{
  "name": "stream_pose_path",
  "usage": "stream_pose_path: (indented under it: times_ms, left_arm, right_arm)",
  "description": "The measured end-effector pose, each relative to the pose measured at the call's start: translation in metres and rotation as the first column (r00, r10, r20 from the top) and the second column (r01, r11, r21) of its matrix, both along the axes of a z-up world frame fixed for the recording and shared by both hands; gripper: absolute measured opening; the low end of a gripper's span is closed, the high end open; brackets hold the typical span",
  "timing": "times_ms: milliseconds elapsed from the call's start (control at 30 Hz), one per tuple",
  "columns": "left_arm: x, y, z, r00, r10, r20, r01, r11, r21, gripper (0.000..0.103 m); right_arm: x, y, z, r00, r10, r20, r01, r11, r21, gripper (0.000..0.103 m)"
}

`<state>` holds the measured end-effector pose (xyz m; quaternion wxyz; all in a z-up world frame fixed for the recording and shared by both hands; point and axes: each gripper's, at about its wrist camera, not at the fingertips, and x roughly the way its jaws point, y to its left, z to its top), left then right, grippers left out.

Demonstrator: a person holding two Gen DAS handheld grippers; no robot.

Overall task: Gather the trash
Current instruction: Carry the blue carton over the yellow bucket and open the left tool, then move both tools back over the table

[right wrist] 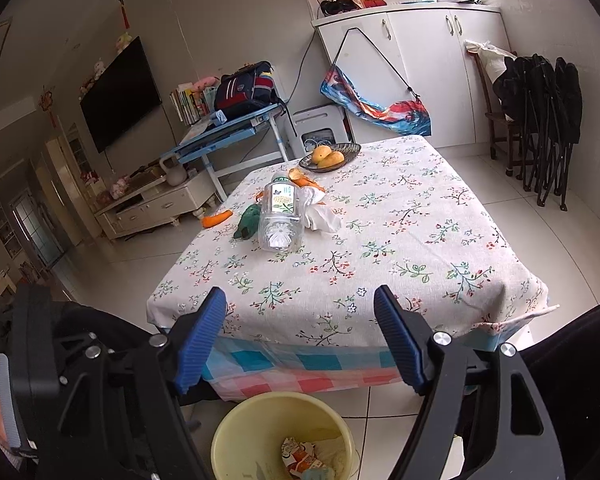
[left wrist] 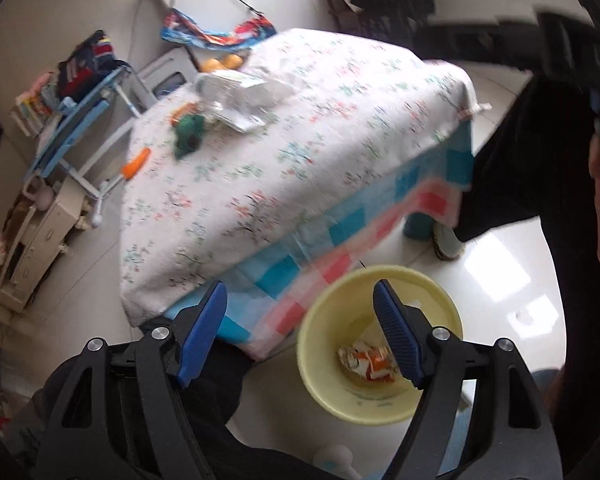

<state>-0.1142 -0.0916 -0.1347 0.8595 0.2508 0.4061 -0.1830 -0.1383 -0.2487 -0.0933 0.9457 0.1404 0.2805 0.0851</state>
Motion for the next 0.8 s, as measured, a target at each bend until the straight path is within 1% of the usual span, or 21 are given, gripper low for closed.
stream_pose_path:
  times_ms: [67,133,200,267,433,500,667,800]
  left_arm:
    - [0.006,0.011,0.016,0.995,0.071,0.066,-0.067,0.996,-0.059,0.08]
    - [0.009,0.022,0.032,0.979,0.145,0.143,-0.128,0.985,-0.117,0.088]
    - [0.011,0.032,0.045,0.964,0.195,0.18,-0.165,0.971,-0.171,0.089]
    - [0.013,0.04,0.054,0.947,0.246,0.206,-0.203,0.957,-0.209,0.09]
    - [0.016,0.055,0.065,0.916,0.329,0.23,-0.264,0.925,-0.272,0.091]
    - [0.016,0.058,0.067,0.91,0.346,0.228,-0.276,0.917,-0.289,0.091]
    - [0.015,0.059,0.069,0.899,0.364,0.242,-0.288,0.91,-0.297,0.092]
    - [0.013,0.058,0.069,0.897,0.366,0.247,-0.288,0.909,-0.301,0.092]
  right_arm:
    - [-0.001,0.002,0.002,1.0,-0.005,0.011,0.005,1.0,-0.015,0.075]
    - [-0.003,0.004,0.003,1.0,-0.009,0.022,0.01,0.999,-0.032,0.077]
    - [-0.003,0.006,0.004,1.0,-0.011,0.028,0.012,0.999,-0.046,0.078]
    - [-0.003,0.008,0.005,0.999,-0.011,0.034,0.013,0.998,-0.06,0.079]
    - [-0.002,0.013,0.006,0.999,-0.004,0.044,0.008,0.996,-0.085,0.081]
    - [-0.003,0.015,0.007,0.999,-0.002,0.049,0.007,0.996,-0.092,0.081]
    - [-0.004,0.018,0.006,0.998,0.002,0.055,0.004,0.995,-0.104,0.081]
    - [-0.003,0.019,0.006,0.998,0.004,0.056,0.002,0.994,-0.107,0.081]
